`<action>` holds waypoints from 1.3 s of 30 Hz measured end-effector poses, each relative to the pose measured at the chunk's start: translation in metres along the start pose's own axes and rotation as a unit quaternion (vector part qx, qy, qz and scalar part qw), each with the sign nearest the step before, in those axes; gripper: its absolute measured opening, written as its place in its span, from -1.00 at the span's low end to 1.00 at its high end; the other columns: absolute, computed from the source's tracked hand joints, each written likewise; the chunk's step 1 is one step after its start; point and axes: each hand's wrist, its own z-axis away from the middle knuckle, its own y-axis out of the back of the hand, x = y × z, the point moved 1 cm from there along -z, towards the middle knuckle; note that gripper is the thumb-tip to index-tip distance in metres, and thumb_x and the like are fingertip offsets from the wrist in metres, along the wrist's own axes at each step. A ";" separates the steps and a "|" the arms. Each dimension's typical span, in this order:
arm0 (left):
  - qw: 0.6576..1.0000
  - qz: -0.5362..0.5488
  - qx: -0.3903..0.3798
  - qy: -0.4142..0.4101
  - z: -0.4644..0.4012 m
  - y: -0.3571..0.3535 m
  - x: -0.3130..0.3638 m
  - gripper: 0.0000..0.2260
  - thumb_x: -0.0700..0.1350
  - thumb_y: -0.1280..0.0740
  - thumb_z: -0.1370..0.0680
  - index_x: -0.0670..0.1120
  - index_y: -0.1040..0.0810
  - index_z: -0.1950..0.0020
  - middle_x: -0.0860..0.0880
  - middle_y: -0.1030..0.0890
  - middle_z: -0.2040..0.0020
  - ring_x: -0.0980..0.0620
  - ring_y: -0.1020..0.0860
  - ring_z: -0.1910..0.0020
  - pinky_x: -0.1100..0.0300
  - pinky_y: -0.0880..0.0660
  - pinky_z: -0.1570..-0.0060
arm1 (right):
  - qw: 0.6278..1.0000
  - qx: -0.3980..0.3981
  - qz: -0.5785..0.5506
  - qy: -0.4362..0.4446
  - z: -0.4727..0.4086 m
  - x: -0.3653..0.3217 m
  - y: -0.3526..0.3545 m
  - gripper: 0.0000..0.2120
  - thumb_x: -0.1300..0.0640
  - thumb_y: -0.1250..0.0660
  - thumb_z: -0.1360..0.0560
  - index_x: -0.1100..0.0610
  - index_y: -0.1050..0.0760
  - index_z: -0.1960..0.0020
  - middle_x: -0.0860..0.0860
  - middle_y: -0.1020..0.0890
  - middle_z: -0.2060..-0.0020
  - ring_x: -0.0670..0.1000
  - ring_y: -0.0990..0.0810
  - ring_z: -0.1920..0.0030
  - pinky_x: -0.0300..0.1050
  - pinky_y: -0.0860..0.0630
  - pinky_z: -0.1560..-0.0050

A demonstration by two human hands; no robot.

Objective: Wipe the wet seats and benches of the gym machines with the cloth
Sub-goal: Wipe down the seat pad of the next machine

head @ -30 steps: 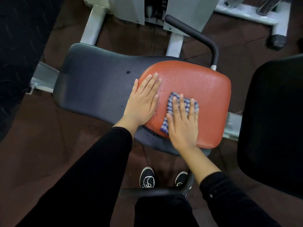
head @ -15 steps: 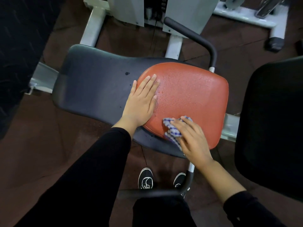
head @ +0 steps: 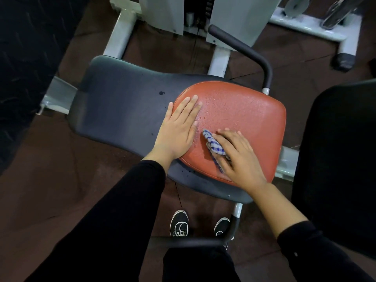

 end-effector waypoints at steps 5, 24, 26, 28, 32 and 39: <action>1.000 0.004 0.002 0.001 0.000 0.000 0.000 -0.53 -0.02 0.07 -0.66 -0.09 -0.15 -0.56 -0.04 -0.15 -0.57 0.00 -0.06 -0.55 -0.01 0.20 -0.49 | 0.983 0.042 -0.159 -0.078 -0.007 -0.007 0.014 -0.67 0.11 -0.26 -0.52 0.12 -0.45 -0.27 -0.05 -0.56 -0.05 0.02 -0.52 -0.06 -0.09 -0.39 -0.17; 0.903 0.239 0.111 0.339 0.041 -0.011 0.028 -0.51 0.04 0.00 -0.66 -0.02 -0.06 -0.58 0.12 0.02 -0.59 0.00 -0.10 -0.54 0.05 -0.25 -0.37 | 0.995 -0.078 0.050 0.030 -0.056 -0.002 -0.009 -0.44 -0.08 0.06 -0.62 0.17 -0.05 -0.53 0.02 -0.09 -0.51 -0.03 -0.03 -0.51 -0.02 0.08 -0.51; 0.873 0.282 0.120 0.380 0.045 -0.014 0.038 -0.52 0.05 0.00 -0.67 0.01 -0.03 -0.58 0.15 0.00 -0.58 0.09 -0.12 -0.53 0.08 -0.27 -0.36 | 0.993 -0.081 0.059 0.054 -0.069 -0.004 -0.009 -0.45 -0.08 0.04 -0.61 0.17 -0.11 -0.52 0.05 -0.17 -0.51 0.03 -0.12 -0.51 0.00 0.03 -0.50; 0.856 0.308 0.136 0.393 0.046 -0.018 0.045 -0.53 0.02 0.00 -0.68 0.02 0.00 -0.59 0.14 -0.04 -0.58 0.14 -0.08 -0.53 0.10 -0.17 -0.45 | 0.990 -0.077 0.073 0.089 -0.085 -0.008 -0.009 -0.48 -0.05 0.00 -0.61 0.17 -0.18 -0.50 0.07 -0.22 -0.49 0.07 -0.19 -0.49 0.03 -0.02 -0.49; 0.839 0.323 0.174 0.402 0.044 -0.024 0.054 -0.55 -0.05 0.02 -0.69 -0.02 -0.01 -0.58 0.09 -0.08 -0.57 0.18 -0.05 -0.53 0.12 -0.06 -0.51 | 0.977 -0.055 0.085 0.190 -0.097 -0.010 -0.007 -0.57 0.01 -0.05 -0.62 0.11 -0.35 -0.43 0.06 -0.37 -0.43 0.12 -0.25 -0.46 0.02 -0.07 -0.47; 0.823 0.323 0.224 0.410 0.040 -0.035 0.054 -0.57 -0.09 0.01 -0.68 -0.06 -0.11 -0.57 0.03 -0.19 -0.55 0.17 -0.13 -0.51 0.01 -0.15 -0.49 | 0.962 -0.052 0.072 0.257 -0.105 -0.008 -0.017 -0.61 0.04 -0.08 -0.62 0.06 -0.38 -0.42 0.02 -0.40 -0.40 0.12 -0.23 -0.47 0.07 -0.16 -0.47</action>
